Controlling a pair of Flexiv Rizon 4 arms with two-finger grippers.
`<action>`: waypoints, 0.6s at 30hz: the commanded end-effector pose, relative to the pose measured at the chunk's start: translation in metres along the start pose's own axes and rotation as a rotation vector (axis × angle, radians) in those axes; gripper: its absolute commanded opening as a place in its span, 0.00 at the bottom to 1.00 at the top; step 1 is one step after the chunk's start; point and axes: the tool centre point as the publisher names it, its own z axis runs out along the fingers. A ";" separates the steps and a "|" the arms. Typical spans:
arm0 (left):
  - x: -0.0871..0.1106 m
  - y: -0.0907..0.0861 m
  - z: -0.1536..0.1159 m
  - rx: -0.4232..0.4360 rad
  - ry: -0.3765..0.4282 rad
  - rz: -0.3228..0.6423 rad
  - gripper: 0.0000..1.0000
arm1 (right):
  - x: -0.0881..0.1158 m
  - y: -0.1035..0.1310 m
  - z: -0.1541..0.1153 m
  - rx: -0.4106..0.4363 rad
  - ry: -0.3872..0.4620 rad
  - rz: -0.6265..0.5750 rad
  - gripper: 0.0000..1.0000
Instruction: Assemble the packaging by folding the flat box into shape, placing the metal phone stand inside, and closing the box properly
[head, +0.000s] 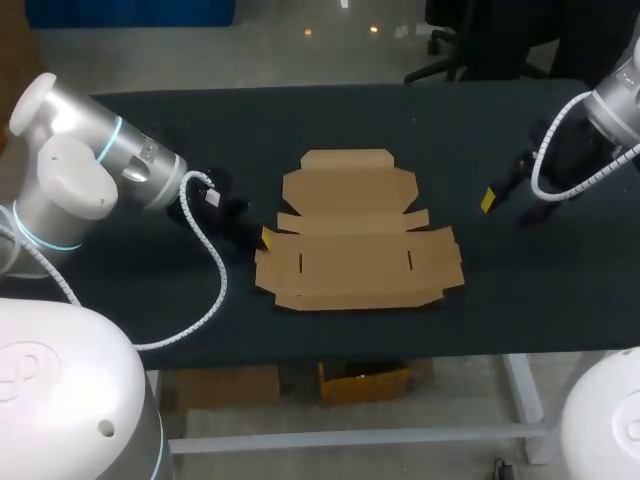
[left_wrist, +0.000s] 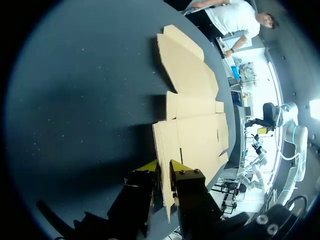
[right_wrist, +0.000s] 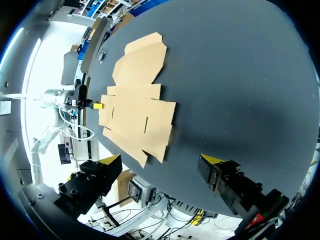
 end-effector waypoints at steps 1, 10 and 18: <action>-0.001 -0.004 -0.006 0.004 -0.011 -0.008 1.00 | 0.001 -0.001 -0.001 -0.002 0.001 -0.002 1.00; 0.001 -0.021 -0.036 0.052 -0.065 -0.015 1.00 | 0.005 0.002 -0.001 -0.008 -0.007 0.001 1.00; 0.006 -0.030 -0.061 0.074 -0.089 -0.022 1.00 | 0.004 0.004 -0.001 -0.026 -0.025 0.032 1.00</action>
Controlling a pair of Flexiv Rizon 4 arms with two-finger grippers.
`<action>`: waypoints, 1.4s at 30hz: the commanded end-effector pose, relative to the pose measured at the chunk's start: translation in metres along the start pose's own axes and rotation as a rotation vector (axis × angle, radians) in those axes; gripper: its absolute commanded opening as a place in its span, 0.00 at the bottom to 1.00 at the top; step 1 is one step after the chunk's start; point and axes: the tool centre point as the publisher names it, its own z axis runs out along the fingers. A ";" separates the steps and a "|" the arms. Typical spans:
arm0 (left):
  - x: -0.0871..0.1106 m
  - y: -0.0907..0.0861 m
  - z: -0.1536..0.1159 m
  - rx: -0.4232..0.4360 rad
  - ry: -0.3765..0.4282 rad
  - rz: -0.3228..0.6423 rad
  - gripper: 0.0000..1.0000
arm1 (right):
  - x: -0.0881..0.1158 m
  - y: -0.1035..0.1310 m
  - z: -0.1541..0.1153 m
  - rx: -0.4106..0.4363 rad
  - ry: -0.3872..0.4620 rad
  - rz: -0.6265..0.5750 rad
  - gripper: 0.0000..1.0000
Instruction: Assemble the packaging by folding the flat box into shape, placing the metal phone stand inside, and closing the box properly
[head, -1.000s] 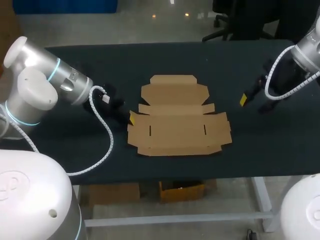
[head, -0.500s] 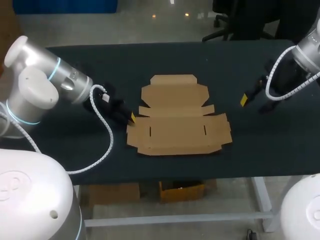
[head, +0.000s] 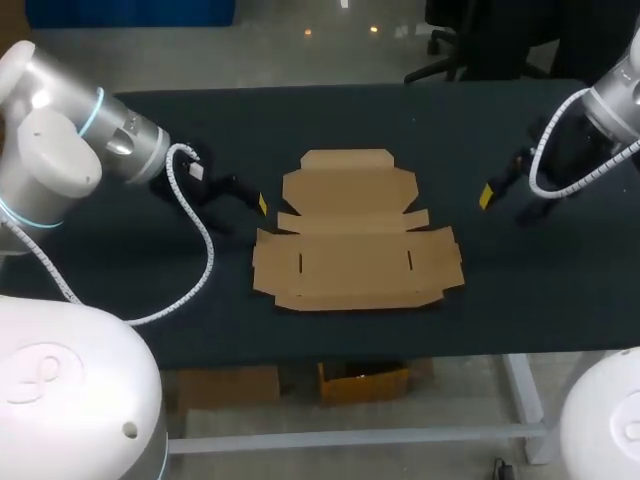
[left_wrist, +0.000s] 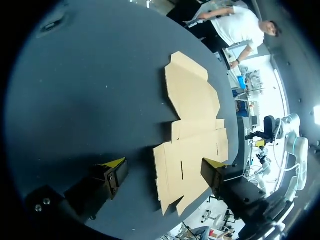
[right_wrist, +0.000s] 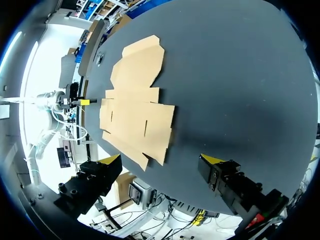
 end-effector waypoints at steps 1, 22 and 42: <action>0.007 -0.001 -0.017 0.001 -0.023 0.003 1.00 | 0.002 -0.002 0.002 -0.010 -0.005 0.005 1.00; 0.022 0.000 -0.037 -0.037 -0.073 0.057 0.00 | 0.001 0.013 0.004 -0.100 -0.070 -0.043 0.00; 0.017 0.001 -0.032 -0.081 -0.088 0.055 0.00 | -0.007 0.020 0.010 -0.178 -0.082 -0.090 0.00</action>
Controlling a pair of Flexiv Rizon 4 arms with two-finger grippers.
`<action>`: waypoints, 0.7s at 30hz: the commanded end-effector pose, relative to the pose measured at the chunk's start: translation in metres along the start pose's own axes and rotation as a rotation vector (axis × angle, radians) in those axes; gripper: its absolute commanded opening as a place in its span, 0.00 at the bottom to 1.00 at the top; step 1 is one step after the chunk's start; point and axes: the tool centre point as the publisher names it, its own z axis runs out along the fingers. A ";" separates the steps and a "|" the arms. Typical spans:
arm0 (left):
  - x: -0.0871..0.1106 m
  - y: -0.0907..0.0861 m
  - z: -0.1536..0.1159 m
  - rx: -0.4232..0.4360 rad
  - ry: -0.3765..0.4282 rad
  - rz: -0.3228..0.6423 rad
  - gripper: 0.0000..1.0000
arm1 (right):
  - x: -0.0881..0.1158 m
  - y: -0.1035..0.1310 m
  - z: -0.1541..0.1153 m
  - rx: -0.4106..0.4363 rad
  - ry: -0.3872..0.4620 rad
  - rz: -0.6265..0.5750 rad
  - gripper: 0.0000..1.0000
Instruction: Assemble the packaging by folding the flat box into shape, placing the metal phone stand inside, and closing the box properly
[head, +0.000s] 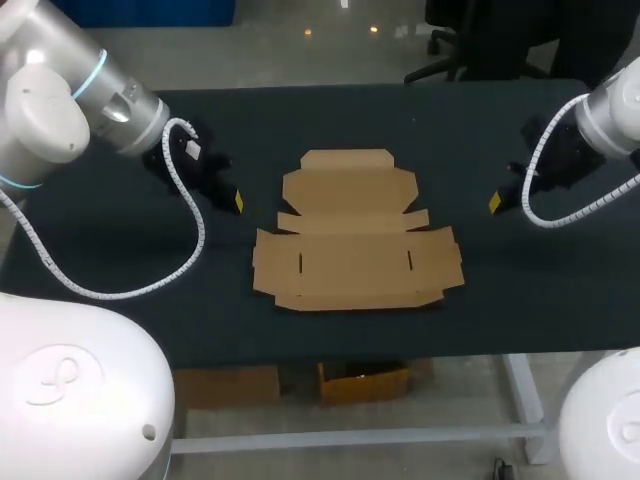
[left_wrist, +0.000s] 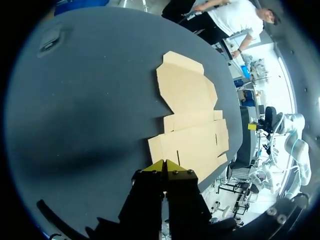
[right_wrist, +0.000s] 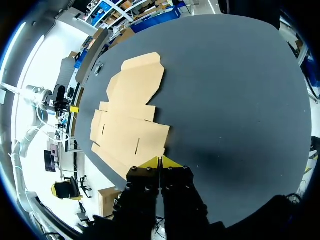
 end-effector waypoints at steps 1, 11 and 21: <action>0.001 -0.003 0.000 -0.008 -0.005 -0.001 0.00 | -0.001 -0.002 -0.002 -0.002 0.004 -0.001 0.00; 0.000 -0.005 0.003 -0.001 -0.002 -0.002 0.00 | -0.001 -0.002 -0.002 -0.002 0.004 -0.001 0.00; 0.006 -0.009 0.011 0.110 -0.078 0.069 0.00 | 0.001 0.014 0.012 -0.013 0.003 0.002 0.00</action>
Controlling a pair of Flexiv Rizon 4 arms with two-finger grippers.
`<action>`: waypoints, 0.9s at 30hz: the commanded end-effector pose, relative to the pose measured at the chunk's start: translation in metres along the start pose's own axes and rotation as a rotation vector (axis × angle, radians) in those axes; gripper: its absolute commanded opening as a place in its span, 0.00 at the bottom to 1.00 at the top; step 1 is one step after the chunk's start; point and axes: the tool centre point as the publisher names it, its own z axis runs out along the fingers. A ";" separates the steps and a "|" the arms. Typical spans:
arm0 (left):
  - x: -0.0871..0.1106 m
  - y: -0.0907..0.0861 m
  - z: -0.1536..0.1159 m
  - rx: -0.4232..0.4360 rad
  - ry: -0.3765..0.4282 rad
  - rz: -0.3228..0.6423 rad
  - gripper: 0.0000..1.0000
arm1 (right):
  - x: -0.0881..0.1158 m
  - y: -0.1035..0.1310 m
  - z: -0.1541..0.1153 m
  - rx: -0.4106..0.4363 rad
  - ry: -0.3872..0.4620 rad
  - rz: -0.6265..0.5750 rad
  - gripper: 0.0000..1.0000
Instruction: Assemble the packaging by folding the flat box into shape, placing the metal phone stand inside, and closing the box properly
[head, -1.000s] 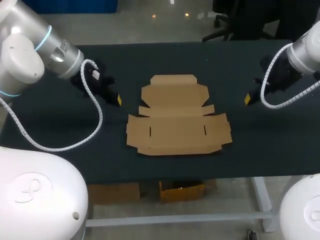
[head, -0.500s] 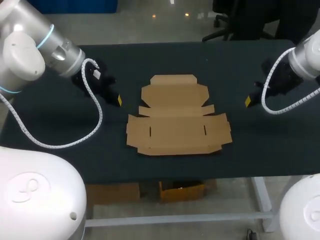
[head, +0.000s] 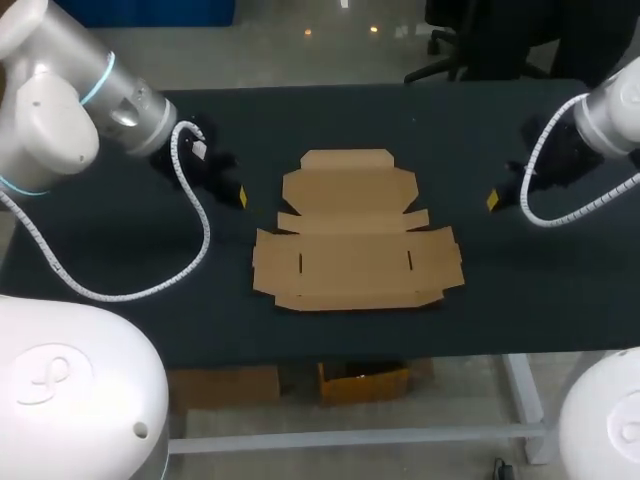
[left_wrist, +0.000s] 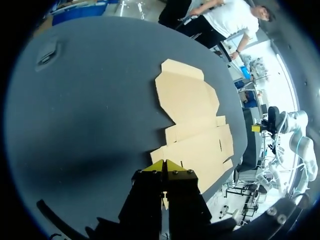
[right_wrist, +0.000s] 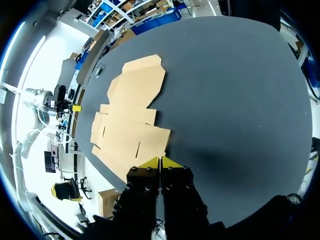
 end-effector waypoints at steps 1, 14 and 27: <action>0.008 0.006 0.004 0.044 -0.040 0.015 0.00 | 0.000 0.008 0.011 0.003 -0.001 0.005 0.00; 0.003 -0.001 0.014 0.130 -0.129 0.074 0.00 | 0.003 0.018 0.022 -0.001 -0.039 0.068 0.00; 0.000 -0.016 0.025 0.111 -0.123 0.076 0.00 | -0.013 0.017 0.044 -0.038 0.005 0.098 0.00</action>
